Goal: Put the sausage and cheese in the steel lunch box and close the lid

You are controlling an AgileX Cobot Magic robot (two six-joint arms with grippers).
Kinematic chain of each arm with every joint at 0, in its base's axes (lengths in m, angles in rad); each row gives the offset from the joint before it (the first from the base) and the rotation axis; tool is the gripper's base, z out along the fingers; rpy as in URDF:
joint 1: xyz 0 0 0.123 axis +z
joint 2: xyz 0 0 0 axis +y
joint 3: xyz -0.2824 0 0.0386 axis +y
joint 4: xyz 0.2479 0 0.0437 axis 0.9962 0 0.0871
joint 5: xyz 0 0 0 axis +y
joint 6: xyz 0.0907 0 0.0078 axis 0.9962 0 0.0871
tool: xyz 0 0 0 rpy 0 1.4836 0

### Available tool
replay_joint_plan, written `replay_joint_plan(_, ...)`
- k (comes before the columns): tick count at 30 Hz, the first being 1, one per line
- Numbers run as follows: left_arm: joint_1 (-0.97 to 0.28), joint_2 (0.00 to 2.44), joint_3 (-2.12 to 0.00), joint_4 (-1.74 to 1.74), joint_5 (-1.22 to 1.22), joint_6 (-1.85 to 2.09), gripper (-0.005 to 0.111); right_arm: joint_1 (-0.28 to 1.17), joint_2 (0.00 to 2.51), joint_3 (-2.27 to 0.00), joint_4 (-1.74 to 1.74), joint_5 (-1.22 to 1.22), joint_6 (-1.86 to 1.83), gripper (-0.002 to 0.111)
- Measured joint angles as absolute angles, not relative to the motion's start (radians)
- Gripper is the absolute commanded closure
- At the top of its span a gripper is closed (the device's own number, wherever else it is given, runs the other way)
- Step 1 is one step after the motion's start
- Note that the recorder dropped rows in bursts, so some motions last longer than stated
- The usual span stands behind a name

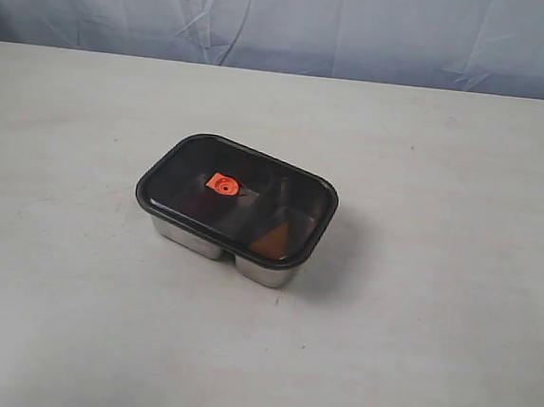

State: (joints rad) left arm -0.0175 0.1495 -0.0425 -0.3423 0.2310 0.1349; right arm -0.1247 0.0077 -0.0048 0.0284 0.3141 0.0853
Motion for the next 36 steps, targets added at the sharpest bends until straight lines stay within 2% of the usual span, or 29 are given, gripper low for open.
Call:
replay_joint_plan(8,0.014,0.015,-0.004,-0.334,0.342,0.093,0.107,-0.125,0.008,-0.005,0.028,0.314,0.085,0.109)
replay_joint_plan(20,0.018,0.007,-0.004,-0.263,0.342,0.091,0.107,-0.125,0.008,-0.005,0.028,0.314,0.085,0.109)
replay_joint_plan(26,0.018,0.007,-0.004,-0.23,0.226,0.091,0.107,-0.125,0.008,-0.005,0.028,0.314,0.085,0.109)
replay_joint_plan(36,0.018,0.005,-0.004,-0.117,0.214,0.091,0.107,-0.125,0.008,-0.005,0.028,0.314,0.085,0.109)
